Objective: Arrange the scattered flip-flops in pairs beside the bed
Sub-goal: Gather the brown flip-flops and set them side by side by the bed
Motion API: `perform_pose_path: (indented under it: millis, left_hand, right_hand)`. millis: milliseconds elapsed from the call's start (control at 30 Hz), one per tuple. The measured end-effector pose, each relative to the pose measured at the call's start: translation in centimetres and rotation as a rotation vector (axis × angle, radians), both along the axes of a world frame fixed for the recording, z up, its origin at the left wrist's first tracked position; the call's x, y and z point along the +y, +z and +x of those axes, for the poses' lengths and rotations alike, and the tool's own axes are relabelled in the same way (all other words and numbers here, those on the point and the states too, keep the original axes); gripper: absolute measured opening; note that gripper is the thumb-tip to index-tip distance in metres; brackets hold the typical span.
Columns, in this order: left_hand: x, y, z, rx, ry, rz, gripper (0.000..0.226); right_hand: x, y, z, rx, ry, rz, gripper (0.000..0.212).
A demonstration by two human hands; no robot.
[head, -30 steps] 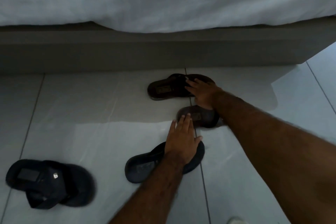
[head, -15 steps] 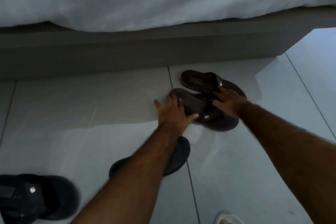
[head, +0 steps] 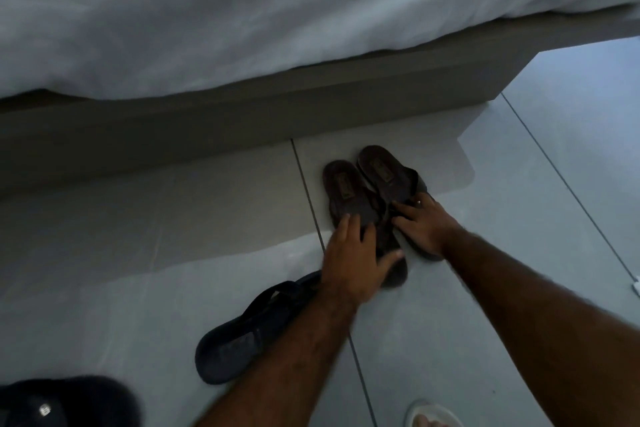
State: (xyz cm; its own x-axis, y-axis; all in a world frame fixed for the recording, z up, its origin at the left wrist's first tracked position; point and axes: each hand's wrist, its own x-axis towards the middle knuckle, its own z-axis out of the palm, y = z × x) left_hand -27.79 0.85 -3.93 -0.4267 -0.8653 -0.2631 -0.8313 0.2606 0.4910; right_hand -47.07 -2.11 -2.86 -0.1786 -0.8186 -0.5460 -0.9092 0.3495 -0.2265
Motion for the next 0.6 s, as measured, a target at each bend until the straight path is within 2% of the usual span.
perform_pose_path:
  millis: [100,233,600]
  left_hand:
    - [1.6,-1.1,-0.5,-0.100,-0.048,0.034,0.092]
    - [-1.1,-1.2,-0.4,-0.159,-0.088,0.024,0.091]
    - [-10.1,-2.3,0.1,-0.260,-0.239,0.040,0.102]
  right_hand:
    - [0.5,0.0,0.5,0.116,0.045,-0.013,0.056]
    - [0.3,-0.3,0.7,-0.022,-0.007,-0.013,0.053]
    - [-5.7,-1.0,0.5,-0.007,0.056,-0.026,0.049]
